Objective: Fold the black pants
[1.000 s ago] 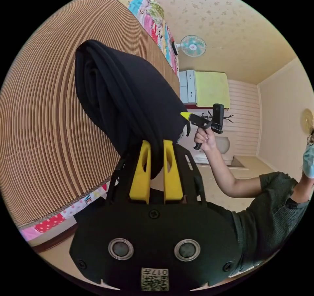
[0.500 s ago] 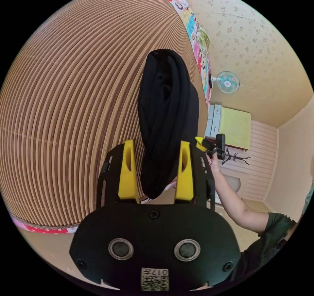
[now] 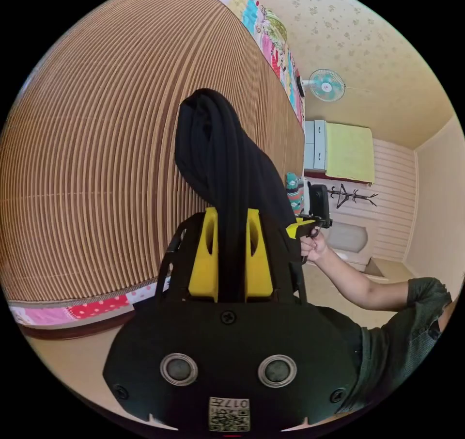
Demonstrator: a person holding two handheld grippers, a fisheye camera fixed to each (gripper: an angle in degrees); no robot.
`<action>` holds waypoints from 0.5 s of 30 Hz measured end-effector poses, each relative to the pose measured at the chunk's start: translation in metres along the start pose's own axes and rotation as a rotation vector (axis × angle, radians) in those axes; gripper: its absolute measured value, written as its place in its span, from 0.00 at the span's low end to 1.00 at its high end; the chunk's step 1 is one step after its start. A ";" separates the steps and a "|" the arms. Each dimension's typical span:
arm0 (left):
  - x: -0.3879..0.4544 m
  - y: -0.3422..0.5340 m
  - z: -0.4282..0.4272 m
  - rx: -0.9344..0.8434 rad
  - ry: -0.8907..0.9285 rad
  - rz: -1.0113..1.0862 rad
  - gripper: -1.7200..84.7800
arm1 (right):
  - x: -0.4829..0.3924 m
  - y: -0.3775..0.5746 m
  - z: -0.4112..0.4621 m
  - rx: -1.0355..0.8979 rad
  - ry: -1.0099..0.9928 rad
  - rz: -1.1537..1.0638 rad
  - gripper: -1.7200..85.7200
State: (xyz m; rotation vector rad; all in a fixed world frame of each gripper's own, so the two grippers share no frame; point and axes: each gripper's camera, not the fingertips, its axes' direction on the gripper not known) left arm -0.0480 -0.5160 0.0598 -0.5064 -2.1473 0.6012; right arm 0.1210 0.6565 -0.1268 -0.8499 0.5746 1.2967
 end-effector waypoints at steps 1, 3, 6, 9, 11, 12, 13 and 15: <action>0.003 0.013 -0.019 -0.010 -0.014 0.010 0.12 | -0.007 0.001 0.006 -0.008 -0.008 -0.010 0.14; 0.009 0.032 -0.049 -0.023 -0.057 0.033 0.11 | -0.041 0.000 0.024 -0.027 -0.018 -0.064 0.14; 0.022 0.062 -0.112 0.040 -0.095 0.034 0.11 | -0.096 -0.014 0.042 -0.048 0.004 -0.166 0.14; 0.055 0.094 -0.196 0.168 -0.179 0.082 0.11 | -0.158 -0.036 0.057 -0.061 -0.009 -0.303 0.14; 0.079 0.115 -0.261 0.271 -0.253 0.126 0.12 | -0.194 -0.051 0.067 -0.057 -0.009 -0.387 0.14; 0.083 0.119 -0.276 0.295 -0.267 0.132 0.12 | -0.217 -0.061 0.073 -0.045 0.012 -0.446 0.14; 0.089 0.124 -0.299 0.339 -0.298 0.151 0.12 | -0.227 -0.066 0.076 -0.034 0.026 -0.468 0.14; 0.087 0.125 -0.321 0.379 -0.380 0.147 0.12 | -0.247 -0.086 0.087 0.041 0.063 -0.449 0.15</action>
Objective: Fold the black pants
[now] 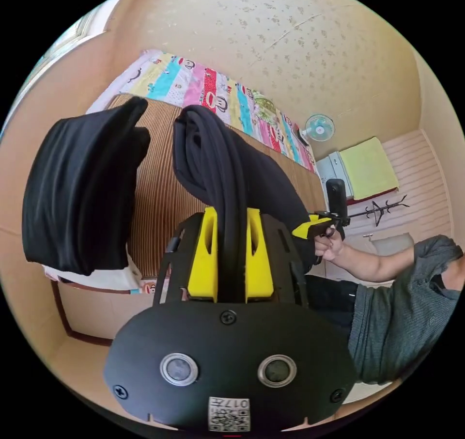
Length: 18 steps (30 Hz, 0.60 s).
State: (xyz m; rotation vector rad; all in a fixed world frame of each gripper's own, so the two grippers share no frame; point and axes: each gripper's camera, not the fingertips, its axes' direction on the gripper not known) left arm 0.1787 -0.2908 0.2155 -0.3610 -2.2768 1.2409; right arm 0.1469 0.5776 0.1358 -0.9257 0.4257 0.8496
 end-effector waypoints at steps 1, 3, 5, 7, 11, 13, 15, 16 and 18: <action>-0.015 -0.004 -0.001 -0.014 -0.074 -0.070 0.15 | 0.003 -0.004 0.003 0.018 0.008 0.031 0.15; -0.040 -0.003 0.003 -0.046 -0.139 -0.254 0.17 | 0.029 -0.014 0.023 0.003 0.090 0.139 0.15; -0.055 0.022 0.002 0.032 -0.206 -0.382 0.17 | 0.058 -0.012 0.042 -0.144 0.204 0.245 0.13; -0.060 0.055 0.006 0.091 -0.245 -0.466 0.15 | 0.082 0.004 0.051 -0.284 0.283 0.325 0.07; -0.068 0.149 0.052 0.089 -0.248 -0.640 0.14 | 0.126 0.075 0.026 -0.467 0.371 0.415 0.04; -0.073 0.186 0.085 0.023 -0.217 -0.704 0.14 | 0.146 0.112 -0.008 -0.464 0.394 0.532 0.03; -0.077 0.216 0.122 -0.086 -0.163 -0.765 0.13 | 0.167 0.163 -0.073 -0.349 0.411 0.727 0.03; -0.075 0.228 0.143 -0.136 -0.127 -0.794 0.13 | 0.170 0.177 -0.091 -0.305 0.421 0.781 0.03; -0.062 0.230 0.168 -0.173 -0.066 -0.773 0.13 | 0.173 0.232 -0.165 -0.075 0.445 0.983 0.02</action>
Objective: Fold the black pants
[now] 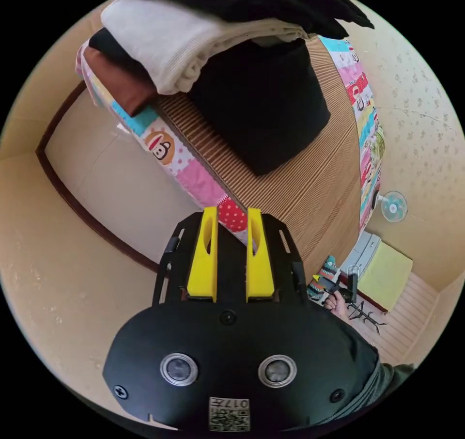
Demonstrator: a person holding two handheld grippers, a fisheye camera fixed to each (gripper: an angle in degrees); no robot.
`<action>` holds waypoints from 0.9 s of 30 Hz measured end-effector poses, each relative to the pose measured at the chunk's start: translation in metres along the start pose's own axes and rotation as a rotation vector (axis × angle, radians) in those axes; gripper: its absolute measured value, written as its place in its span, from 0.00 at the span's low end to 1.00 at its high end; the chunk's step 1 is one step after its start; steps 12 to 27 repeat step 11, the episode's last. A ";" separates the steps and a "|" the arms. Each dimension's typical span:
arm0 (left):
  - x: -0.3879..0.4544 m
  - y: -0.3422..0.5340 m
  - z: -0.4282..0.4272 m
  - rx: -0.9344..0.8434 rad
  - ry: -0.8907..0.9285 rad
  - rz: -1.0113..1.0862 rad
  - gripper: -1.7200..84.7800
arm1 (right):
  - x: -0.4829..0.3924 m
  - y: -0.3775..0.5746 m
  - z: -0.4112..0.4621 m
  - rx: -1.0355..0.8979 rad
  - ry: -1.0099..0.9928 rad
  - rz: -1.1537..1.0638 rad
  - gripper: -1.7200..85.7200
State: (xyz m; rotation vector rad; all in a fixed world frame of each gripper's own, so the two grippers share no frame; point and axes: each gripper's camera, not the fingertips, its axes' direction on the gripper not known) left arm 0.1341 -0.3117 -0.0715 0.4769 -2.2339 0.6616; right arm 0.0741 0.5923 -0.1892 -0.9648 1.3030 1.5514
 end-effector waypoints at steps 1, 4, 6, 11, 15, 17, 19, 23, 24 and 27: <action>0.020 -0.001 0.012 -0.029 0.001 0.061 0.12 | 0.017 0.007 -0.013 0.045 -0.027 0.052 0.02; 0.097 -0.006 0.034 -0.065 -0.078 0.296 0.12 | 0.087 0.051 -0.067 0.279 -0.154 0.246 0.02; 0.153 -0.003 0.043 -0.058 -0.109 0.465 0.11 | 0.127 0.086 -0.091 0.389 -0.212 0.343 0.02; 0.296 0.043 0.063 0.035 -0.178 0.872 0.09 | 0.185 0.143 -0.097 0.477 -0.298 0.455 0.02; 0.296 0.043 0.063 0.035 -0.178 0.872 0.09 | 0.185 0.143 -0.097 0.477 -0.298 0.455 0.02; 0.296 0.043 0.063 0.035 -0.178 0.872 0.09 | 0.185 0.143 -0.097 0.477 -0.298 0.455 0.02; 0.296 0.043 0.063 0.035 -0.178 0.872 0.09 | 0.185 0.143 -0.097 0.477 -0.298 0.455 0.02; 0.296 0.043 0.063 0.035 -0.178 0.872 0.09 | 0.185 0.143 -0.097 0.477 -0.298 0.455 0.02; 0.296 0.043 0.063 0.035 -0.178 0.872 0.09 | 0.185 0.143 -0.097 0.477 -0.298 0.455 0.02; 0.296 0.043 0.063 0.035 -0.178 0.872 0.09 | 0.185 0.143 -0.097 0.477 -0.298 0.455 0.02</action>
